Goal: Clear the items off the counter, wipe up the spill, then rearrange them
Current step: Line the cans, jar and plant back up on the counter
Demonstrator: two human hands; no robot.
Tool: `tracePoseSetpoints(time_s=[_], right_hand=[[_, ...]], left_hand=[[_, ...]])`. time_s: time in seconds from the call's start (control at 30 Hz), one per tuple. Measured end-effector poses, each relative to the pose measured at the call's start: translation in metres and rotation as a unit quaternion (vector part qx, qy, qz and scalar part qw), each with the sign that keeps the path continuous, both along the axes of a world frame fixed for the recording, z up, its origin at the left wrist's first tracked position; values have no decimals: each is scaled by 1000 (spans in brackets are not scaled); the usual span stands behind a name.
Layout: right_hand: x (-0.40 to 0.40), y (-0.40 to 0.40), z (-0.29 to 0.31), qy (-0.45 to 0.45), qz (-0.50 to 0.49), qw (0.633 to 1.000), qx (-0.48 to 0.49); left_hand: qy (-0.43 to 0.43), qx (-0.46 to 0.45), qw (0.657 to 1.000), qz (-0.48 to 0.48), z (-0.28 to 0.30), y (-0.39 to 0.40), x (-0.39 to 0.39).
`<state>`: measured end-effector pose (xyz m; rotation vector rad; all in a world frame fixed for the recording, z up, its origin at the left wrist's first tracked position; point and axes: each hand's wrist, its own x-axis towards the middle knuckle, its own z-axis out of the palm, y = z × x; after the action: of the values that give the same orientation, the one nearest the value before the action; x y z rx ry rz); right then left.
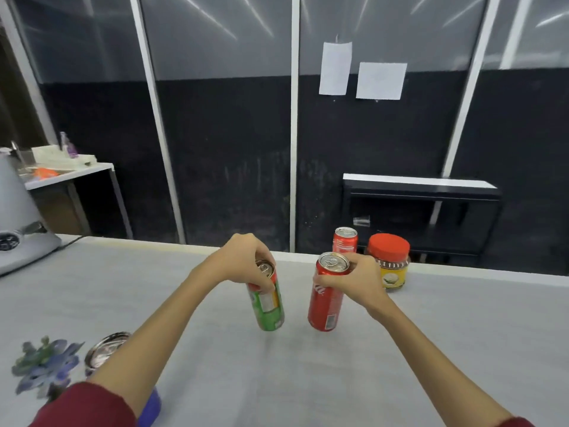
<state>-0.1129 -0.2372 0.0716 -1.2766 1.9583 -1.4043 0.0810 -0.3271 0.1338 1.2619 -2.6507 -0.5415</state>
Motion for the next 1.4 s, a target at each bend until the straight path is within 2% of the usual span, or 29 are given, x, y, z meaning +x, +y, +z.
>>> tracePoseSetpoints(time_s=[0.43, 0.6, 0.73, 0.97, 1.3, 1.4], right_hand=[[-261, 107, 4, 59, -150, 986, 48], [-338, 117, -7, 71, -180, 978, 78], [-377, 112, -17, 52, -178, 979, 87], [-409, 86, -24, 27, -144, 987, 69], [-418, 57, -30, 46, -120, 987, 91], [-416, 58, -32, 27, -118, 987, 104]], left_hand=[[100, 38, 990, -96, -23, 76, -261], [101, 59, 988, -100, -37, 93, -351], [71, 52, 991, -103, -39, 85, -403], [27, 33, 994, -103, -40, 54, -447], [34, 37, 994, -101, -48, 34, -460], [31, 55, 994, -93, -51, 35, -456]])
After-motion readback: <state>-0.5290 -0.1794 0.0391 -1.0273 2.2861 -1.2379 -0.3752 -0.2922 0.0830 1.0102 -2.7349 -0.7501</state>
